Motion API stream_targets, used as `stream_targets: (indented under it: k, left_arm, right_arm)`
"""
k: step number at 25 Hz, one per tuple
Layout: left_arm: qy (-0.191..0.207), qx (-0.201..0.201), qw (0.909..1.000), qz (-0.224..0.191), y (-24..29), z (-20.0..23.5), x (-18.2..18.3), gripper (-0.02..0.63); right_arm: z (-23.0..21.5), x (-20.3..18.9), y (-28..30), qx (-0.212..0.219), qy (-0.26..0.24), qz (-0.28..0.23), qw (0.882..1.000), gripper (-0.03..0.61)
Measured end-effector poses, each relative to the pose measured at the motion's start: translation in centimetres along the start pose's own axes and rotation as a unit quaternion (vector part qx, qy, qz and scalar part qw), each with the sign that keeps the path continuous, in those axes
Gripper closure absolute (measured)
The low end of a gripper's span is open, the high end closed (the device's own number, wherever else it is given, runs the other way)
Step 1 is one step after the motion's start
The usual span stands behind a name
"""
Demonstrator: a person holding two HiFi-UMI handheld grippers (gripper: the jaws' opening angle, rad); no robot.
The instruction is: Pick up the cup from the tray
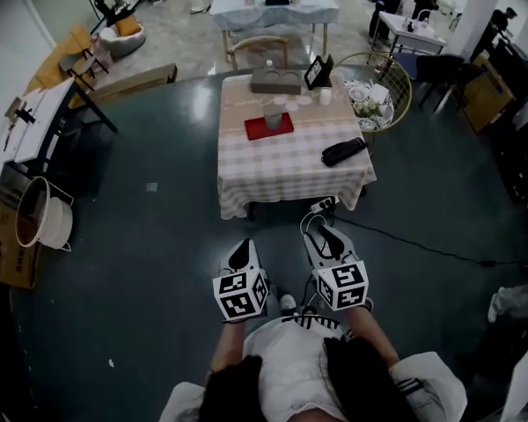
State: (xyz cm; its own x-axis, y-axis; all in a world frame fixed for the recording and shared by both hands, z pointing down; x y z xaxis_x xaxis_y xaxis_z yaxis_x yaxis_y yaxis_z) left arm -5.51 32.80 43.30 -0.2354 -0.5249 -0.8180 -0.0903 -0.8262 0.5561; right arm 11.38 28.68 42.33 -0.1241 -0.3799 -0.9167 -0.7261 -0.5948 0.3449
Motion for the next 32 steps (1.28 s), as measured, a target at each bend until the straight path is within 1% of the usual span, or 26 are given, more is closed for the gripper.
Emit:
stream_targets:
  k: [6, 14, 17, 21, 32]
  left_arm:
    - [-0.004, 0.008, 0.9999, -0.005, 1.5, 0.5, 0.6, 0.606]
    - [-0.002, 0.0, 1.0, -0.001, 4.0, 0.3, 1.9, 0.606]
    - [0.005, -0.006, 1.0, -0.001, 5.1, 0.2, 2.5, 0.606]
    - [0.004, -0.012, 0.9999, 0.0, 7.3, 0.3, 3.9, 0.606]
    - [0.022, -0.032, 0.9992, 0.003, 13.5, 1.1, 8.8, 0.606]
  right_arm:
    - [-0.9, 0.7, 1.5, 0.02, 0.011, -0.017, 1.0, 0.413]
    - [-2.5, 1.4, 3.2, 0.023, 0.021, -0.023, 0.999, 0.379]
    - [-3.2, 1.4, 4.2, 0.018, 0.023, -0.021, 0.999, 0.374]
    - [-4.2, 2.0, 6.1, 0.014, 0.02, -0.014, 1.0, 0.37]
    - [-7.6, 5.6, 11.9, -0.012, 0.028, -0.022, 0.999, 0.37]
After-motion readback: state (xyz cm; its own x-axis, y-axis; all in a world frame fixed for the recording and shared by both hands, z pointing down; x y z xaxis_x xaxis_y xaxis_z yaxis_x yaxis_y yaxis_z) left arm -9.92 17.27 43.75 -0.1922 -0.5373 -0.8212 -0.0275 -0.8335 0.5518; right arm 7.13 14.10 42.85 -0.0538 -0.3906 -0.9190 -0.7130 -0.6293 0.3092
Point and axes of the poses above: the fingertips, and each gripper's own axes: y forward along the fingers, z to its left, x out of its top, the point moved 3 cm from there along -y, backward along the fingers, and after that the axes turned 11 degrees about x, right-handed, at the moved point
